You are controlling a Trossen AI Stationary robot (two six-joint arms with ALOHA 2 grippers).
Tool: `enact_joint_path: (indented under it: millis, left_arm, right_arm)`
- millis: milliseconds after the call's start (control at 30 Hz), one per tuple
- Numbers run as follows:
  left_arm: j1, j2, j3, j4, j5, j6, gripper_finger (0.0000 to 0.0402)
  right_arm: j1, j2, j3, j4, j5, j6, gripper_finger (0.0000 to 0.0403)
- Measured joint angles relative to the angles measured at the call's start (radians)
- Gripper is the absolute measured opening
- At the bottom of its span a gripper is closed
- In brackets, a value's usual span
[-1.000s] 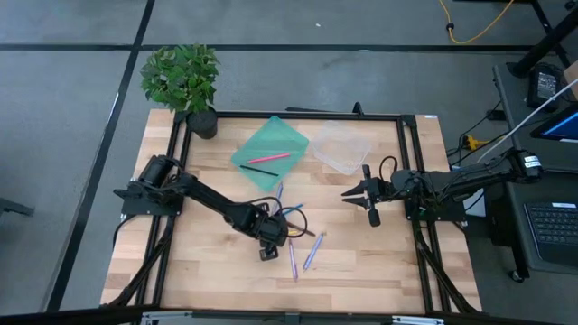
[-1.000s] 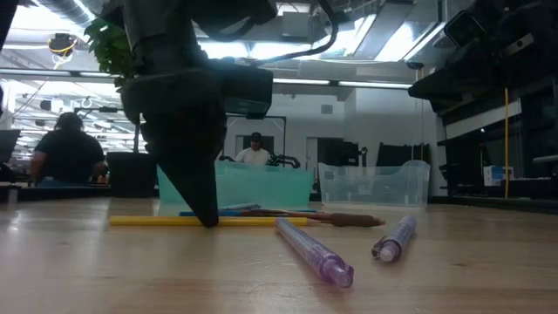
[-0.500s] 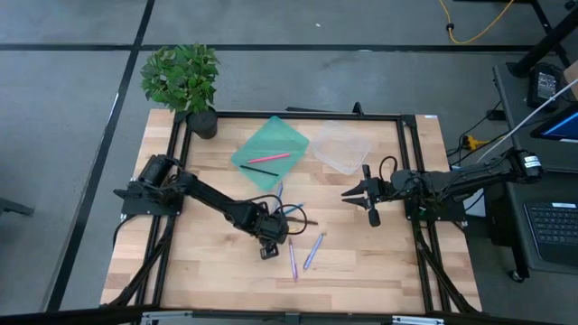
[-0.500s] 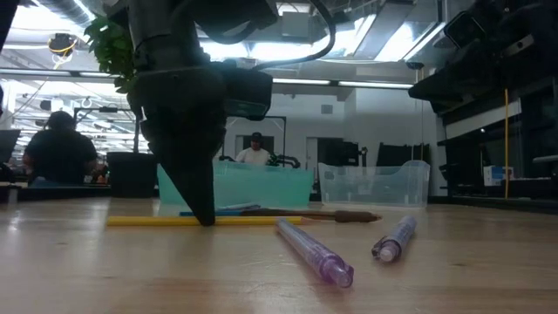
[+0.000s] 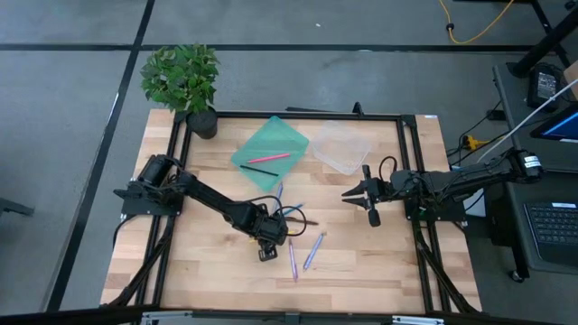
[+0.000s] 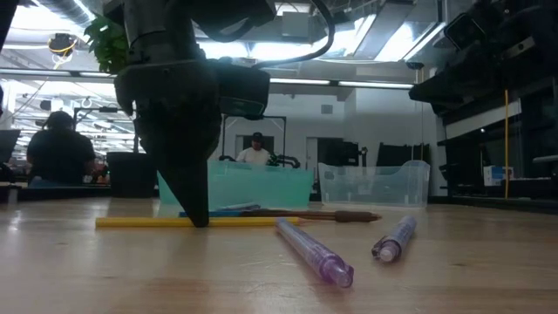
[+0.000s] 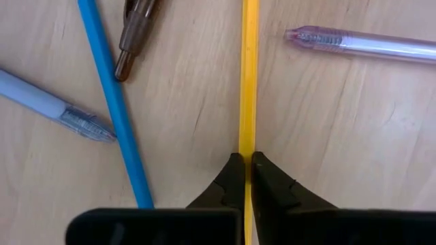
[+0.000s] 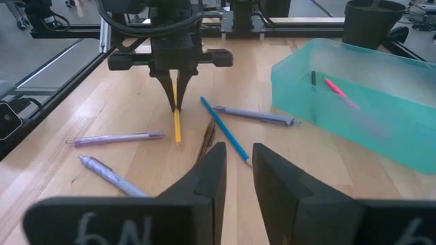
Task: Sort pens & pencils
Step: Put the yellow pencil into the blue bin
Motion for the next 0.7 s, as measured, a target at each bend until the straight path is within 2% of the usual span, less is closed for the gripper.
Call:
enact_joint_path:
  millis: [433, 700]
  left_arm:
    - [-0.002, -0.005, -0.002, 0.007, -0.007, 0.043, 0.0001]
    - [-0.004, -0.054, -0.006, -0.013, -0.028, 0.075, 0.0003]
  right_arm:
    - [0.0, 0.0, 0.0, -0.001, 0.0, 0.0, 0.0075]
    - [0.0, 0.0, 0.0, -0.006, 0.0, 0.0, 0.0075]
